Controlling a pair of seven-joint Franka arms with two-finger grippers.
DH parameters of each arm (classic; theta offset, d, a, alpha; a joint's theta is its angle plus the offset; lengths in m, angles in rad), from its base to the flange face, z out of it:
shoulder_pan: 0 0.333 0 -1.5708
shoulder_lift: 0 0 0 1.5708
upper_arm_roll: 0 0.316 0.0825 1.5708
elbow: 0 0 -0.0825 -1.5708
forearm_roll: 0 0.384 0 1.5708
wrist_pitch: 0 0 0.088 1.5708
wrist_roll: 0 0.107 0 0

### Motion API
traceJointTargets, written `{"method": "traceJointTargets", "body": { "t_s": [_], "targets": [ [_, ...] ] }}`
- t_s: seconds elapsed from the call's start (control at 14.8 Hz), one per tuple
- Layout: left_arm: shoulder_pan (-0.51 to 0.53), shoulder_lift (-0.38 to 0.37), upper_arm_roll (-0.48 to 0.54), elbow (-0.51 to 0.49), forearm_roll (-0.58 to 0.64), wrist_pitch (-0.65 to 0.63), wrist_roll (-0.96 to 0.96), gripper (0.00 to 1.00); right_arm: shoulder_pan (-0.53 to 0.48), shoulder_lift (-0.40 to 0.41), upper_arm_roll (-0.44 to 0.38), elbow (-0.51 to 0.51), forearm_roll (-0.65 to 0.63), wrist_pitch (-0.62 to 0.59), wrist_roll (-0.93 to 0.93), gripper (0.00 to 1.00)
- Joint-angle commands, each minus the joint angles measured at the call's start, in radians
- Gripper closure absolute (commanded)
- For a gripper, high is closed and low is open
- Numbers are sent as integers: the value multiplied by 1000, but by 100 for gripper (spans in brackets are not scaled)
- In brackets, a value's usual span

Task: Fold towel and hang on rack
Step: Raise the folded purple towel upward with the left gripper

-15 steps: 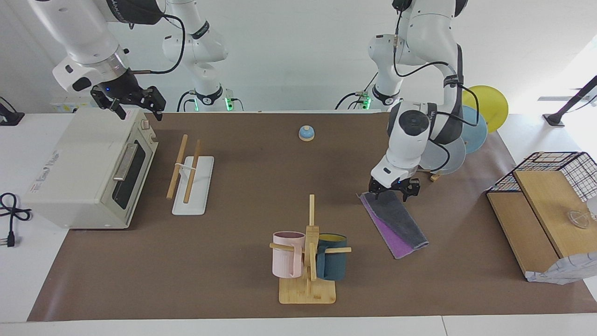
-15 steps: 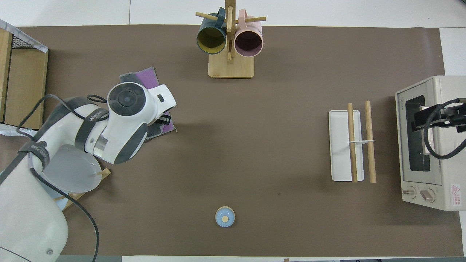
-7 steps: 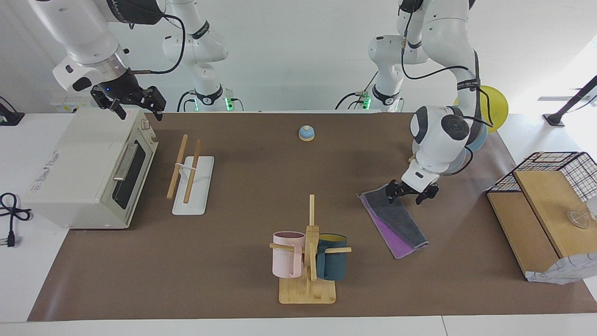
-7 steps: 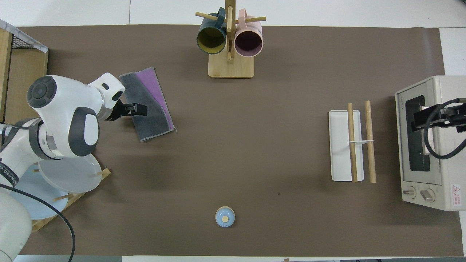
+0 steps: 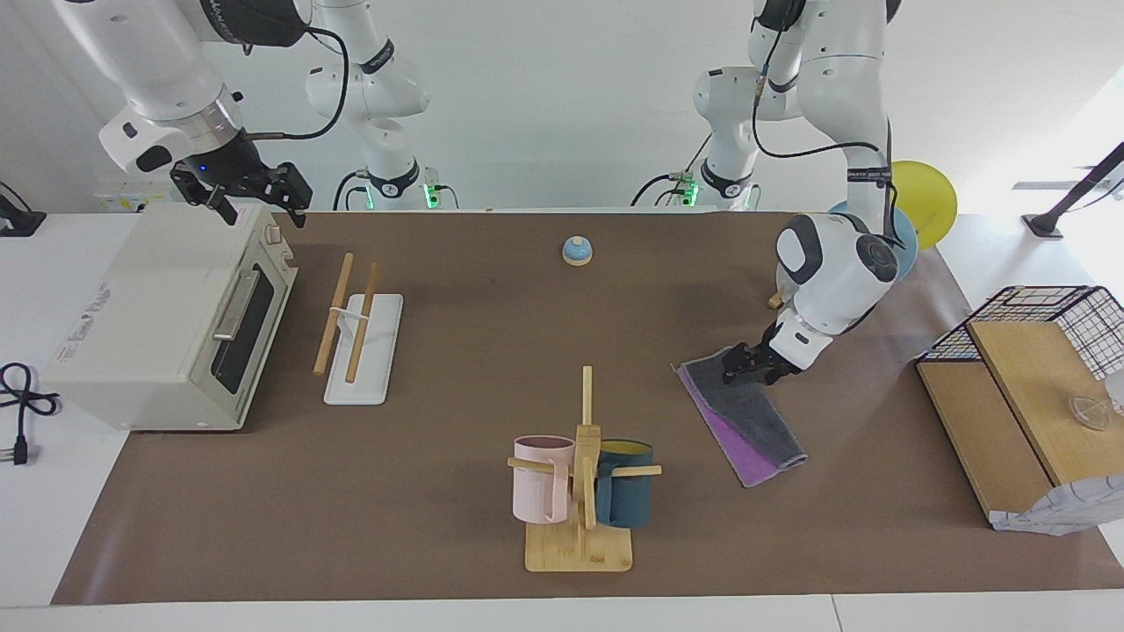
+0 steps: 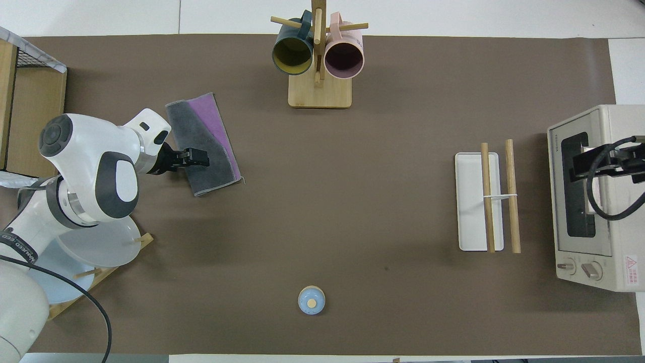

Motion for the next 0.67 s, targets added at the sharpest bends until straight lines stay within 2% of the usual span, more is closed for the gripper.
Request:
{"method": "traceJointTargets", "body": {
  "t_s": [0.0, 0.13, 0.4, 0.61],
  "targets": [
    [3, 2, -5, -15, -27, 23, 21, 6, -15, -12, 6, -10, 4, -6, -18, 0],
    [5, 5, -5, -16, -27, 21, 23, 16, -15, -12, 8, -10, 4, -6, -18, 0],
    [9, 4, -4, -22, -27, 19, 33, 43, -15, -12, 8, -10, 4, -6, -18, 0],
    [18, 2, -4, -39, -27, 15, 49, 47, -15, -12, 6, -10, 4, -6, -18, 0]
  ]
}}
